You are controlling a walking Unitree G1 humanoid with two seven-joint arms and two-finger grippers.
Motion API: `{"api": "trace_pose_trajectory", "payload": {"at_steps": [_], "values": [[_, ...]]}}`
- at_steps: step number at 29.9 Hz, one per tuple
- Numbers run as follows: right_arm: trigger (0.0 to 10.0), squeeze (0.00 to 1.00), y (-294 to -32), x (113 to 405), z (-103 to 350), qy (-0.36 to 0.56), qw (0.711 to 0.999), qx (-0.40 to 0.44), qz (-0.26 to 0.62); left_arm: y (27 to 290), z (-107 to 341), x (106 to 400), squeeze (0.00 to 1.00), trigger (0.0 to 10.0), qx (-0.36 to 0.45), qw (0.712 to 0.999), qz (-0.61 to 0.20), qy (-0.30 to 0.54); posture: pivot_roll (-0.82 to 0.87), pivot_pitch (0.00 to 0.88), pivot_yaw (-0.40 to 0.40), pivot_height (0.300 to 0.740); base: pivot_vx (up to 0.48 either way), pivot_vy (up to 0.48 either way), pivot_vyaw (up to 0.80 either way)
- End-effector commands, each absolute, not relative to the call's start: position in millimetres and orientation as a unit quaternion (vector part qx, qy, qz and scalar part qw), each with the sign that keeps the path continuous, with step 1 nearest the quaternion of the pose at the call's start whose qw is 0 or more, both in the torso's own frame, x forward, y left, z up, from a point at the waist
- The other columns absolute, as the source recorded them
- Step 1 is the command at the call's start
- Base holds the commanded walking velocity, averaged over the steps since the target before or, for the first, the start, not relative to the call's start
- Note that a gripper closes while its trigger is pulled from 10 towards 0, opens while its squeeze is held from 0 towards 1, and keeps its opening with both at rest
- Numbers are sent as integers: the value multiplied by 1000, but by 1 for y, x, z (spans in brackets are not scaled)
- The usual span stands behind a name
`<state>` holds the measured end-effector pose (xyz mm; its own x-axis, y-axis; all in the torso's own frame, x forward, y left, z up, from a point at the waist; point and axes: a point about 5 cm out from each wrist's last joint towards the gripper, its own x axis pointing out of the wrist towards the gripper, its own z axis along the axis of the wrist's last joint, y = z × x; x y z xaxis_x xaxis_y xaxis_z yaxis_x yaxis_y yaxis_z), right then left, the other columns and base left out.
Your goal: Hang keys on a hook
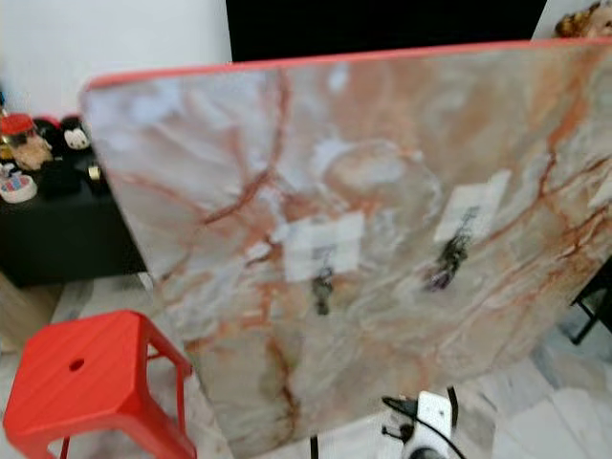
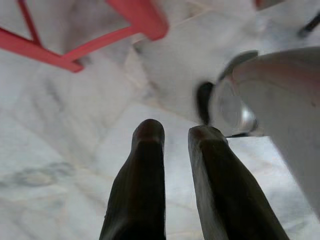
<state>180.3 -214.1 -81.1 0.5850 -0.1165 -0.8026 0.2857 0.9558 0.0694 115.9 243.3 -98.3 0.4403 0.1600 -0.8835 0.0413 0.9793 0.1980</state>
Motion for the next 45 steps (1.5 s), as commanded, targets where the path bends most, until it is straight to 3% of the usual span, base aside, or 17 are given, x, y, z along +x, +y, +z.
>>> {"api": "trace_pose_trajectory", "payload": {"at_steps": [1,28,38,42,45], "values": [[10000,0,-211,181,-81,442,884,100,-113,246,-98,114,0,10000,100,839,37,533,70,0,-49,730,0,-480,0],[10000,0,-210,181,-81,429,886,115,-134,248,-98,114,0,10000,103,839,35,533,53,0,-37,730,0,-480,0],[10000,0,-217,185,-75,372,900,125,-188,247,-98,113,0,10000,91,840,43,532,49,0,-41,730,0,0,0],[10000,0,-221,249,-31,265,944,41,-193,248,-98,113,0,10000,91,842,46,530,46,0,-40,730,0,0,0],[10000,0,-222,265,-14,217,959,11,-183,248,-98,113,0,10000,91,842,47,530,47,0,-41,730,0,0,0]]}}
